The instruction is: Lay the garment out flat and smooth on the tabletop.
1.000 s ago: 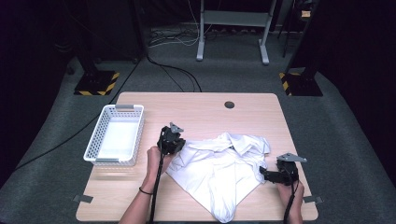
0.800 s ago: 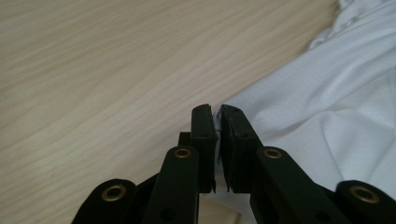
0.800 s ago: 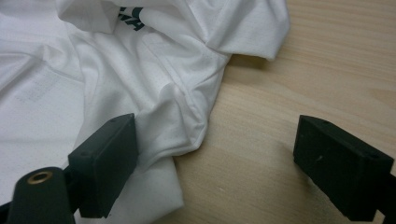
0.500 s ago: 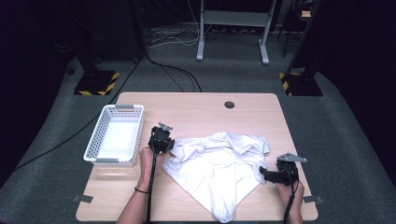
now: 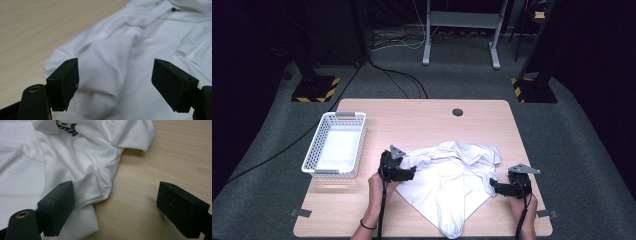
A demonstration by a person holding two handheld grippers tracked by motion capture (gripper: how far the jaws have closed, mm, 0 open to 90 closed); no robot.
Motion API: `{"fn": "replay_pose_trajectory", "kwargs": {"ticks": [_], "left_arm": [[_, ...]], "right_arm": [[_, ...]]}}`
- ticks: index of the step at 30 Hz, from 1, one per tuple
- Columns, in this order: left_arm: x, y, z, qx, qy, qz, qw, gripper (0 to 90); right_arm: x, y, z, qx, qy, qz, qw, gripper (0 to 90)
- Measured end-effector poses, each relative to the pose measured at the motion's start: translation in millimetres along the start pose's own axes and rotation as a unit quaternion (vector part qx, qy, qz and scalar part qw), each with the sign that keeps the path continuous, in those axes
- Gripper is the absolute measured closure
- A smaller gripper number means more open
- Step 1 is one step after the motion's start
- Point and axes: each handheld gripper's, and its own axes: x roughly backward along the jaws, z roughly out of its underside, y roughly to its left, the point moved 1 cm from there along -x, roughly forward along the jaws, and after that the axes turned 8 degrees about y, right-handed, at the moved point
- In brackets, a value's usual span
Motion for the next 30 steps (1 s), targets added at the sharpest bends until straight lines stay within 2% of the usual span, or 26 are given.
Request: {"fn": "replay_pose_trajectory", "kwargs": {"ticks": [2,6,9,11,13,15,18,24,28,30], "left_arm": [[-9.5,-15.5,8.0,-0.014,0.013,-0.009,0.9998,20.2],[-12.5,-27.5,16.0,-0.016,0.002,-0.019,0.9997,17.9],[-6.8,-35.2,20.1,-0.02,-0.019,-0.038,0.9989,17.3],[1.3,-41.2,22.6,-0.028,-0.041,-0.052,0.9974,17.2],[7.7,-45.7,24.6,-0.036,-0.052,-0.063,0.996,16.9],[7.2,-47.8,26.0,-0.042,-0.042,-0.062,0.9963,16.3],[-3.4,-47.7,29.2,-0.046,-0.015,-0.047,0.9977,15.0],[-14.9,-49.2,31.7,-0.054,-0.001,-0.042,0.9977,14.8],[-16.9,-50.3,37.4,-0.045,-0.02,-0.043,0.9978,14.6],[-16.9,-50.2,37.3,-0.047,-0.02,-0.043,0.9977,14.6]], "right_arm": [[0.0,0.0,0.0,0.0,0.0,0.0,1.0,13.7],[0.2,0.5,0.1,0.0,0.0,0.0,1.0,14.1],[0.5,1.1,0.2,0.0,0.001,0.002,1.0,14.5],[0.4,1.3,0.1,-0.001,0.001,0.002,1.0,14.5],[0.5,1.3,0.1,-0.001,0.001,0.002,1.0,14.5],[0.5,1.4,0.1,-0.002,0.001,0.002,1.0,14.5],[0.4,1.3,-0.2,-0.002,0.001,0.002,1.0,14.5],[0.6,0.4,-0.8,-0.002,0.003,-0.001,1.0,14.8],[0.6,0.7,-0.9,-0.001,0.003,-0.001,1.0,14.9],[0.6,1.0,-0.7,0.0,0.002,0.0,1.0,15.0]]}}
